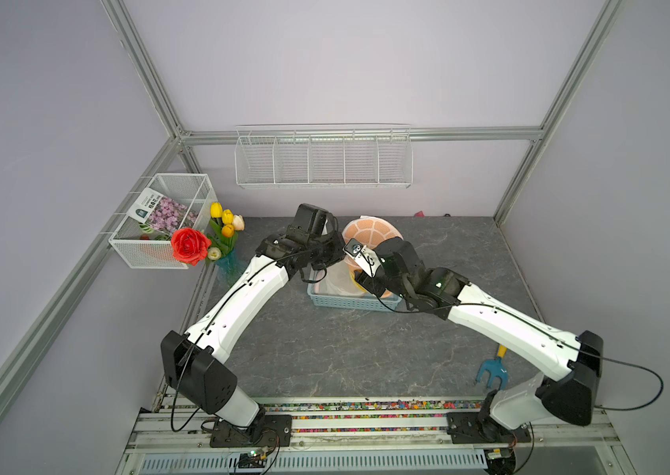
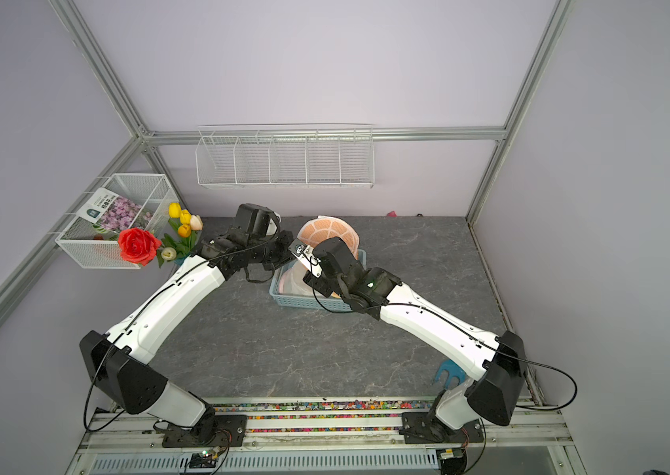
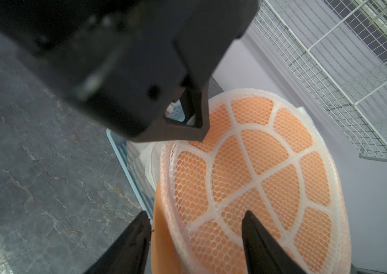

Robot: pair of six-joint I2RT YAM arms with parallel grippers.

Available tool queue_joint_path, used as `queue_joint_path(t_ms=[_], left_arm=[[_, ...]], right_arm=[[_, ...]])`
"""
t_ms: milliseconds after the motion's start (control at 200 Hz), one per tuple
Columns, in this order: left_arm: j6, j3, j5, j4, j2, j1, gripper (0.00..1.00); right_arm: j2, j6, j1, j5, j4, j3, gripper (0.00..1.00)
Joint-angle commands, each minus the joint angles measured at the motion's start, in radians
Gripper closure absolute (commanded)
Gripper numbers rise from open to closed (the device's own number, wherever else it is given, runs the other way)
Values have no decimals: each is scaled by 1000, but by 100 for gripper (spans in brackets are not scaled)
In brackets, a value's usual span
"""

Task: Turn the laundry bag inside out
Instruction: Turn over the laundry bag.

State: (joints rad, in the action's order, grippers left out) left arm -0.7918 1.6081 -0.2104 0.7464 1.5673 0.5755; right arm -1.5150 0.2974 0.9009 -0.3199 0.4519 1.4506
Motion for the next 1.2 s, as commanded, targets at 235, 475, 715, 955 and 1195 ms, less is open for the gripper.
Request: queue_joint_path(t_ms=[235,475,715,955,1195], left_arm=[[17,70,-37,15,15,-2,100],[23,104,-58,24,20,-2,100],[48,136,-115,57,41,-47,100],[121,211,-161,149,77,-52,100],[117,200,-206,136,87,-52,100]], right_arm=[[-67,51,17,-192,-6,5,42],[-86,36,13,-211,-41,-9,56],[29,8,-21,-113,-161,-148,39],[121,10,-115,4,-273,-281,37],[128,-2,-108,46,-336,-281,38]])
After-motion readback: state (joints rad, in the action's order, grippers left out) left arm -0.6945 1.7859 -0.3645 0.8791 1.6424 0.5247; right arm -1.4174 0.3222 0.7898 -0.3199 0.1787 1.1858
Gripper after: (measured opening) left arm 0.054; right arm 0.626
